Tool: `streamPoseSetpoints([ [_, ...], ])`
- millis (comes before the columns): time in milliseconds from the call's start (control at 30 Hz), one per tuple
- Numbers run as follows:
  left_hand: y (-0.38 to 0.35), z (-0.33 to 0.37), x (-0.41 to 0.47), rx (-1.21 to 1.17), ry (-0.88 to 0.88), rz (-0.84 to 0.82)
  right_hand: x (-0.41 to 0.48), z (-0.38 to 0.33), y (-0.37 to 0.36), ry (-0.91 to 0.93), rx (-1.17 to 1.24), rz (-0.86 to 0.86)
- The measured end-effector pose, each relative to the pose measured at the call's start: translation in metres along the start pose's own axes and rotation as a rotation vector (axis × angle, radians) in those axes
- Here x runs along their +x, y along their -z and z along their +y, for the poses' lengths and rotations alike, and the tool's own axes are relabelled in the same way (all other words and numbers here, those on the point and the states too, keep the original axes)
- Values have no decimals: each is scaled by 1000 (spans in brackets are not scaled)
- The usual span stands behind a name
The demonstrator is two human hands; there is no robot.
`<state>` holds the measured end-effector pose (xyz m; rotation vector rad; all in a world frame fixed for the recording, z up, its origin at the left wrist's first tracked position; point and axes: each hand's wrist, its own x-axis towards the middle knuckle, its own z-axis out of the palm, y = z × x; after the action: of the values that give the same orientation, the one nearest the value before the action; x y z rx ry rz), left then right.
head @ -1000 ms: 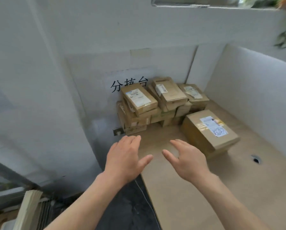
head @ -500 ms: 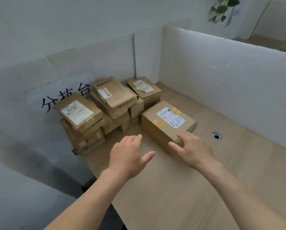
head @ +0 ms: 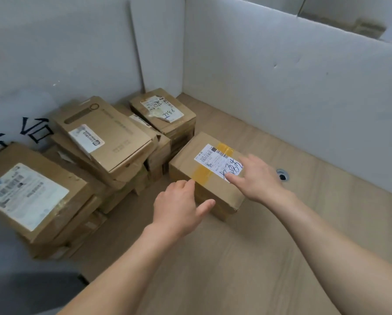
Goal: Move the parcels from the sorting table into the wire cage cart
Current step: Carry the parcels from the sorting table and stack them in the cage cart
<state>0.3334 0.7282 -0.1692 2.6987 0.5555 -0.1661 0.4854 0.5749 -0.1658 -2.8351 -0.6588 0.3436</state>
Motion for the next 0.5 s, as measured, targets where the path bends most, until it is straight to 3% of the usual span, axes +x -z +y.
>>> streamPoseSetpoints([
  [333,-9,-24,24,-83,-10,-32,38,-1,-22,-110,-61,-119],
  [500,-22,-28,10,-158,20,-23,13,0,-29,-204,52,-196],
])
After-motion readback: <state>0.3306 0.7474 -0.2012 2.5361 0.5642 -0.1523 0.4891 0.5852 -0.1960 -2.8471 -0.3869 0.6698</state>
